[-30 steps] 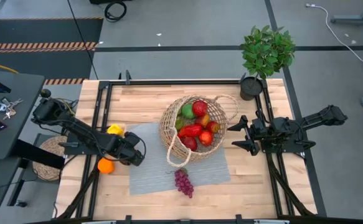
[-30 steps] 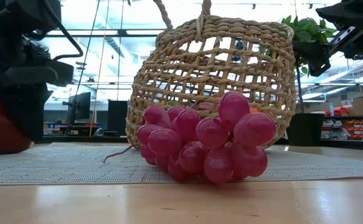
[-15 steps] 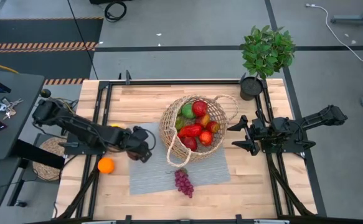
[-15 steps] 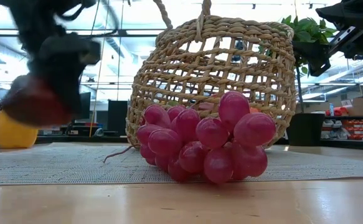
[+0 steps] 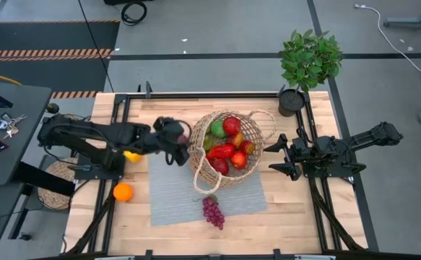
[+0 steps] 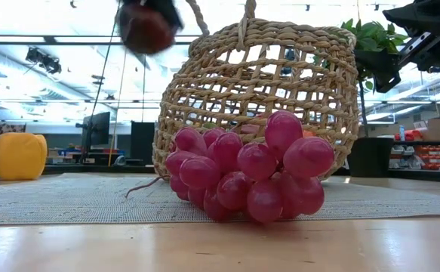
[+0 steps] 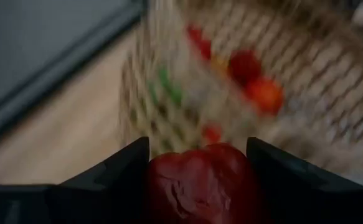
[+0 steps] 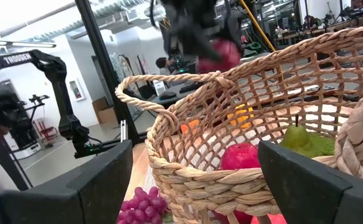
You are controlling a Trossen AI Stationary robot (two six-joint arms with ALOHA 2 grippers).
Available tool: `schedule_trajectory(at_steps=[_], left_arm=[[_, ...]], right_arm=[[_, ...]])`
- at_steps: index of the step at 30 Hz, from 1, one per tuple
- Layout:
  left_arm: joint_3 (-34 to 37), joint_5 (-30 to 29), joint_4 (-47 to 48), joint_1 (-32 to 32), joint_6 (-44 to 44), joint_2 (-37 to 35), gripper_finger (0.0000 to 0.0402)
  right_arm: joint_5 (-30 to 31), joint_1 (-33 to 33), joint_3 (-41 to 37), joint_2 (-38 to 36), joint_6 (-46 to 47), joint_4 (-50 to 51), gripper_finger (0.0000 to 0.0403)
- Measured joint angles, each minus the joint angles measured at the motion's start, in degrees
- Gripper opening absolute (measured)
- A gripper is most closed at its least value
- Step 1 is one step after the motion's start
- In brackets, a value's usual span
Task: Build produce basket
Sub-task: Put the dark red apple into the brown basket
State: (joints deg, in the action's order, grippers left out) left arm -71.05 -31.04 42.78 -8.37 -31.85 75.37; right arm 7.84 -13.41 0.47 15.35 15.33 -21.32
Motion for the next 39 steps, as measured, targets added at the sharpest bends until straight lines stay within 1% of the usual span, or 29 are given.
schedule_trajectory(at_steps=[3,5,11,14,17,20,27,30,36,39], left_arm=[[-4.22,-2.28,-3.44,0.57,6.08,0.00,0.0261],[-5.90,-2.43,-8.14,0.84,10.67,0.00,0.0261],[-6.20,-2.47,-26.82,0.87,23.16,0.22,0.0264],[-6.18,-2.27,-32.91,0.87,28.33,0.50,0.0263],[-6.22,-1.88,-38.27,0.70,35.72,1.28,0.0263],[-6.18,-0.99,-39.78,0.28,45.44,2.28,0.0268],[-6.18,0.67,-39.45,-0.21,73.00,4.82,0.0265],[-6.16,1.12,-39.49,-0.21,83.45,6.35,0.0268],[-6.16,0.99,-39.43,-1.19,102.34,9.92,0.0264],[-6.16,-1.71,-39.98,-2.02,111.18,11.47,0.0263]], right_arm=[[0.00,0.00,0.00,0.01,0.00,-0.01,0.0348],[0.00,-0.02,0.00,0.01,0.00,0.00,0.0348],[0.00,-0.01,0.00,0.02,0.00,0.00,0.0348],[-0.02,0.00,0.00,0.00,0.00,-0.02,0.0348],[0.00,0.00,0.00,0.01,0.00,-0.01,0.0348],[0.00,0.00,0.00,0.01,0.00,-0.02,0.0348],[-0.01,0.00,0.00,0.02,0.00,-0.02,0.0348],[0.00,0.00,0.00,0.01,0.00,-0.02,0.0348],[0.00,-0.01,0.00,0.02,0.00,-0.02,0.0348],[-0.01,-0.01,0.00,0.00,0.00,-0.02,0.0348]])
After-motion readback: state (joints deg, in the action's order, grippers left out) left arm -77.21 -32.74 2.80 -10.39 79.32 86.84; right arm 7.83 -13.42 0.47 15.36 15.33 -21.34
